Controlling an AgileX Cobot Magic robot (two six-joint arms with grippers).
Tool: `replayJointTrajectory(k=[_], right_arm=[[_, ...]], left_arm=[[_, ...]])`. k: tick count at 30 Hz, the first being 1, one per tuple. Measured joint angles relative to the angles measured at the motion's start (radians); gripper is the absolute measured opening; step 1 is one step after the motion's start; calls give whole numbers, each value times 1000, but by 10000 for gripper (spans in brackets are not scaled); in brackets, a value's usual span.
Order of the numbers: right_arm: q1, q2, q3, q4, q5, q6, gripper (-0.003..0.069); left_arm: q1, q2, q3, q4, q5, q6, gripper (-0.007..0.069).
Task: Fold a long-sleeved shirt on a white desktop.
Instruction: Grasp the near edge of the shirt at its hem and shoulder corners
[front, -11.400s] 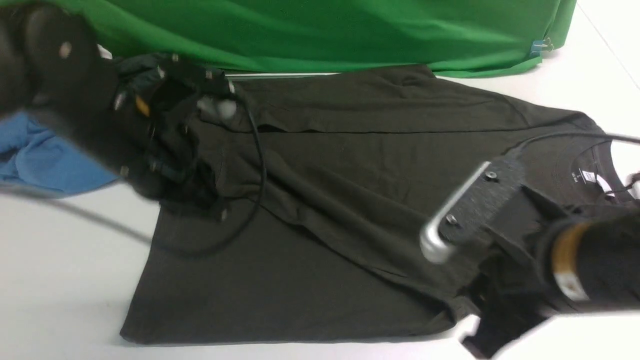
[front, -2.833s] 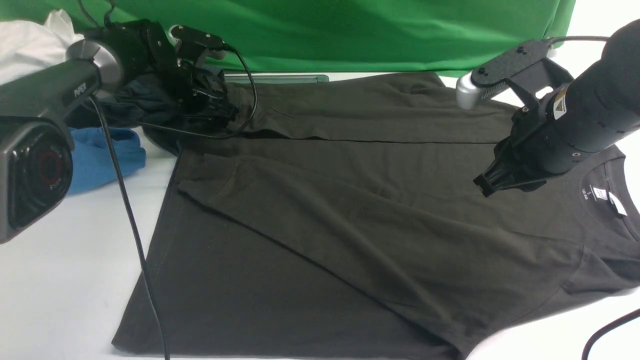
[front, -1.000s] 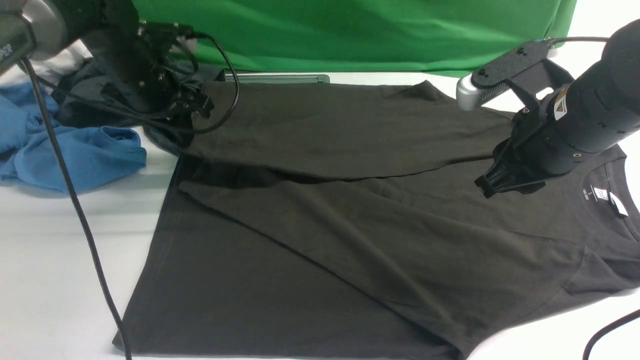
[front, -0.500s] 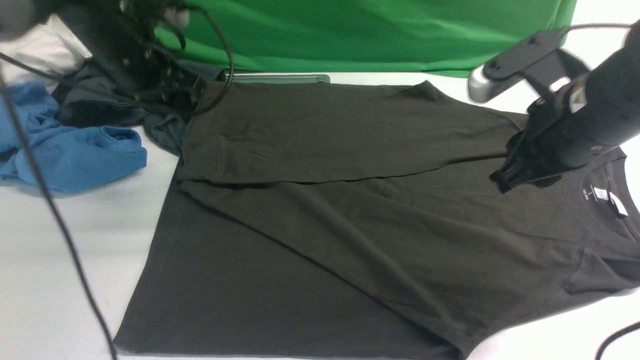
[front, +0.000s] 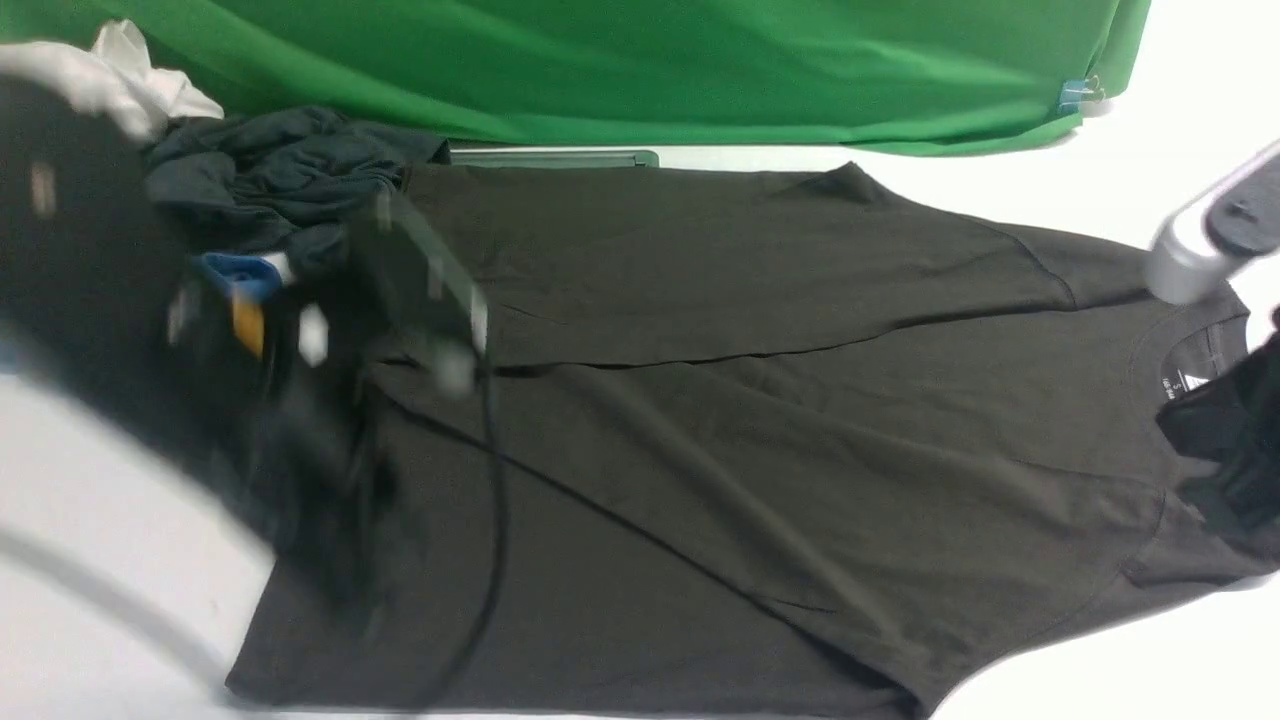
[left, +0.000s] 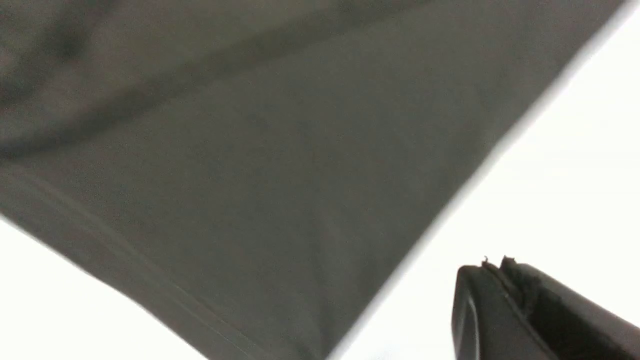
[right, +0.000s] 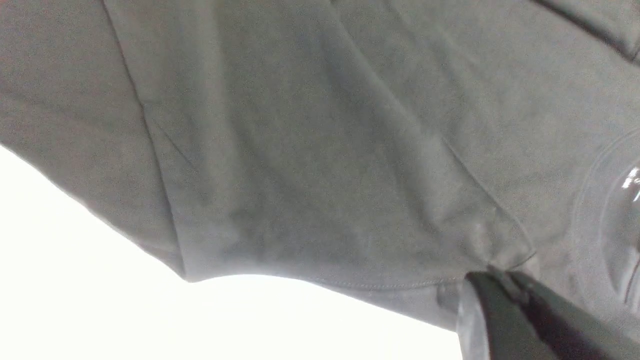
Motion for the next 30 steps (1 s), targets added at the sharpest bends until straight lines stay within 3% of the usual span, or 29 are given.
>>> replayJointTrajectory(k=[3,9,12,16,27,30], right_arm=[[0,-28,14,21,-36,-4,29],[0,-29,14,90,-52,-50,34],[0,-29,14,111,-52,-58,34],[0,-29,14,132,-52,-78,35],[0,-29,14,147,-51,-87,41],[0,-29,14,146,-51,-78,41]], left_arm=[[-1,-8,132,56,-29,46,182],[-1,41,301,264,-279,129,417],[-1,87,342,310,-354,151,461],[-1,144,357,358,-417,159,459],[-10,249,332,468,-454,124,315],[-10,243,317,513,-467,-2,160]])
